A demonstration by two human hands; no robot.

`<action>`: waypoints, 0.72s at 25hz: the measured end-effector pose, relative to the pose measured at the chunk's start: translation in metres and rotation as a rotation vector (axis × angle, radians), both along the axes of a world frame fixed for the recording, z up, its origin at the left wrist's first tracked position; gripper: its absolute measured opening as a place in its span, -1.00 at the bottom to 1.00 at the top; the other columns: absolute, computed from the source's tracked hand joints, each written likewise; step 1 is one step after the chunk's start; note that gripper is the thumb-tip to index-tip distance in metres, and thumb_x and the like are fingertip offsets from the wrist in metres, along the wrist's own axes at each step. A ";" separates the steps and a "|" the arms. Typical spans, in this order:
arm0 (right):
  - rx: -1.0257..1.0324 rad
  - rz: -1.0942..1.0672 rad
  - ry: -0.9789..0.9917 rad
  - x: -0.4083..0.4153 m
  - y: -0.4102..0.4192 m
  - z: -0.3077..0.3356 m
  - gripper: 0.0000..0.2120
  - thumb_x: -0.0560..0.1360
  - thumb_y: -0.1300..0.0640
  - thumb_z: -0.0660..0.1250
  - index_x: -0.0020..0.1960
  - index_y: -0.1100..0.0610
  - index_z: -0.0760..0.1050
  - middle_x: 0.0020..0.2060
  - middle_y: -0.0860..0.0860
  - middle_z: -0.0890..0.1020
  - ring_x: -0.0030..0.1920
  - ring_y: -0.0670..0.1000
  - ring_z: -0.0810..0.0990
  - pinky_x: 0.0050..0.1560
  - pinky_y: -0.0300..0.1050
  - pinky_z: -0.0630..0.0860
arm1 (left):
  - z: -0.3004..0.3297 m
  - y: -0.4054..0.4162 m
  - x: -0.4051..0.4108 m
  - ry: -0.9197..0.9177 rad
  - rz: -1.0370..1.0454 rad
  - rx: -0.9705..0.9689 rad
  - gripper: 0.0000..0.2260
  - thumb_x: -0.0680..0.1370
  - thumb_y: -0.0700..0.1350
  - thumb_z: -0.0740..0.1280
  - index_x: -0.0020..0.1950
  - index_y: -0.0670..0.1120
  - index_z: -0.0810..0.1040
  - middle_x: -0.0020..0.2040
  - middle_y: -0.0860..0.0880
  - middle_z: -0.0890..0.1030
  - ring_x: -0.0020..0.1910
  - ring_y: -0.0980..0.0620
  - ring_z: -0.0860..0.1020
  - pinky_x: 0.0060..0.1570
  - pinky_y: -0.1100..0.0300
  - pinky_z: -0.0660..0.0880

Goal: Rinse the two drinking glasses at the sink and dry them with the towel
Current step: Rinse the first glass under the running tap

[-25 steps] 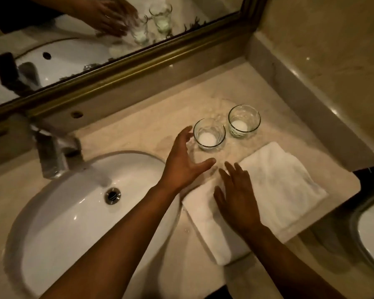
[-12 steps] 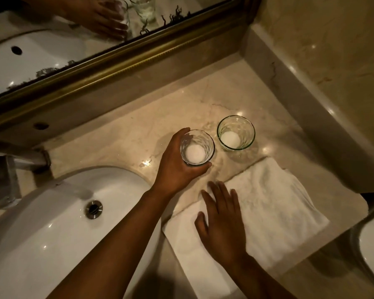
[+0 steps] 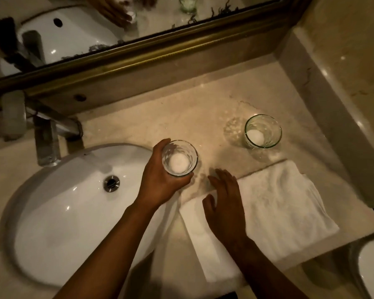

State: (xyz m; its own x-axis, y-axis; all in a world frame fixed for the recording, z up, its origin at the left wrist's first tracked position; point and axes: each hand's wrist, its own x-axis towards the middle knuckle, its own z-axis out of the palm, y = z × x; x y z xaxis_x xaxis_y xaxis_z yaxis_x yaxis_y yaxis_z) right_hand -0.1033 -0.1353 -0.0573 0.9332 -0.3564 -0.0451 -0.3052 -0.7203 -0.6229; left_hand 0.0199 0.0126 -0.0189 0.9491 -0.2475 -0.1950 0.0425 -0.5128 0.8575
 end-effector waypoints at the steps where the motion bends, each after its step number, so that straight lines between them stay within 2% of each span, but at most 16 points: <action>1: 0.057 0.007 -0.030 0.007 0.007 0.003 -0.55 0.50 0.21 0.33 0.39 0.13 0.44 0.40 0.07 0.44 0.44 0.07 0.37 0.43 0.10 0.39 | 0.001 0.017 -0.007 0.013 0.040 0.001 -0.13 0.22 -0.04 0.70 0.42 0.17 0.33 0.28 0.18 0.57 0.23 0.20 0.56 0.22 0.22 0.51; 4: 0.223 0.040 -0.078 0.039 0.040 0.020 -0.63 0.57 0.09 0.18 0.36 0.09 0.43 0.28 0.00 0.47 0.25 -0.02 0.50 0.25 0.04 0.53 | 0.001 0.076 -0.024 0.024 0.175 0.012 -0.15 0.22 -0.04 0.71 0.40 0.13 0.36 0.27 0.15 0.58 0.23 0.17 0.57 0.23 0.16 0.53; 7: 0.249 0.130 -0.052 0.081 0.086 0.037 -0.71 0.61 0.09 0.25 0.33 0.03 0.43 0.19 -0.12 0.47 0.09 -0.16 0.51 0.11 -0.03 0.58 | -0.005 0.131 -0.032 0.060 0.298 0.017 -0.16 0.23 -0.04 0.71 0.40 0.11 0.37 0.28 0.11 0.58 0.24 0.08 0.57 0.25 0.11 0.52; 9: 0.260 0.204 -0.083 0.109 0.130 0.051 -0.73 0.61 0.09 0.26 0.31 0.02 0.44 0.17 -0.14 0.49 0.04 -0.18 0.53 0.05 -0.04 0.59 | -0.012 0.165 -0.031 0.095 0.400 -0.023 -0.19 0.24 -0.08 0.71 0.37 0.13 0.37 0.23 0.17 0.57 0.23 0.07 0.57 0.24 0.11 0.51; 11: 0.296 0.245 -0.122 0.137 0.173 0.068 -0.72 0.61 0.07 0.26 0.31 0.03 0.45 0.16 -0.09 0.51 0.04 -0.15 0.55 0.02 -0.03 0.60 | -0.018 0.193 -0.026 0.120 0.461 -0.056 -0.20 0.25 -0.12 0.70 0.35 0.15 0.36 0.19 0.23 0.56 0.20 0.09 0.57 0.21 0.14 0.50; 15: 0.343 0.258 -0.158 0.183 0.240 0.103 -0.62 0.62 -0.03 0.25 0.41 0.01 0.38 0.21 -0.04 0.51 0.07 -0.14 0.54 0.01 -0.15 0.59 | -0.029 0.236 -0.007 0.079 0.484 -0.079 -0.16 0.22 -0.08 0.72 0.40 0.10 0.38 0.26 0.17 0.57 0.22 0.15 0.57 0.23 0.20 0.50; 18: 0.290 0.273 -0.163 0.205 0.270 0.121 -0.53 0.66 -0.11 0.12 0.51 0.02 0.26 0.35 0.05 0.46 0.20 -0.07 0.53 0.10 -0.12 0.56 | -0.032 0.258 0.013 0.054 0.460 -0.082 -0.14 0.20 -0.04 0.72 0.40 0.11 0.37 0.27 0.19 0.56 0.22 0.18 0.56 0.18 0.35 0.46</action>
